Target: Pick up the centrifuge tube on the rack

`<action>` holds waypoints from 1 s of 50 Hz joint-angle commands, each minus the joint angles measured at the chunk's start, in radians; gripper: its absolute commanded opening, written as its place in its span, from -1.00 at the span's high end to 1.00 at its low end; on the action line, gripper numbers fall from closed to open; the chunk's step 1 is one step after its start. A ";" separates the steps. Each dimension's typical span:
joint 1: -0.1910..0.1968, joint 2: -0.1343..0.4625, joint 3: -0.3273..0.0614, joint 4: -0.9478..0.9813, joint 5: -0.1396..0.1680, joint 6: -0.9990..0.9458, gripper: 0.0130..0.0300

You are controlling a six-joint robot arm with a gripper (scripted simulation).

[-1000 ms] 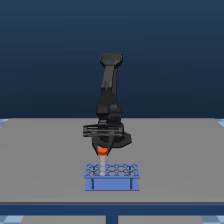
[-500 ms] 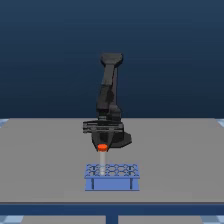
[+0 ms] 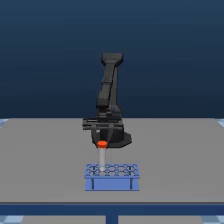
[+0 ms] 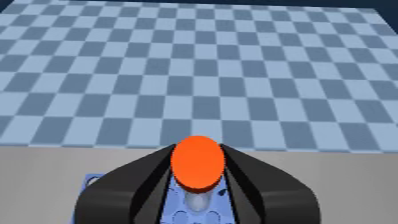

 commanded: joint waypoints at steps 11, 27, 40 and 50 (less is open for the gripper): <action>0.000 -0.015 -0.017 -0.244 -0.006 0.269 1.00; 0.000 -0.031 -0.037 -0.479 -0.021 0.507 1.00; 0.000 -0.046 -0.059 -0.663 -0.044 0.693 1.00; 0.000 -0.055 -0.072 -0.746 -0.058 0.778 1.00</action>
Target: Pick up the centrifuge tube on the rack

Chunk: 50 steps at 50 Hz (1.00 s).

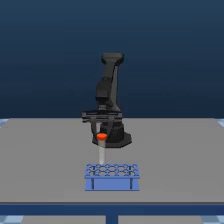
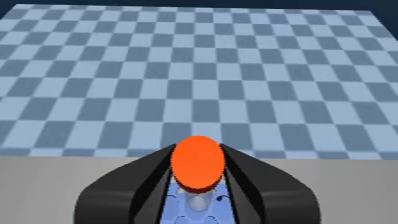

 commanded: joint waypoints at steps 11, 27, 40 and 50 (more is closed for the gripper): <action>0.000 -0.010 -0.017 -0.095 -0.025 0.113 1.00; 0.000 -0.013 -0.021 -0.118 -0.030 0.137 1.00; 0.000 -0.013 -0.021 -0.118 -0.030 0.137 1.00; 0.000 -0.013 -0.021 -0.118 -0.030 0.137 1.00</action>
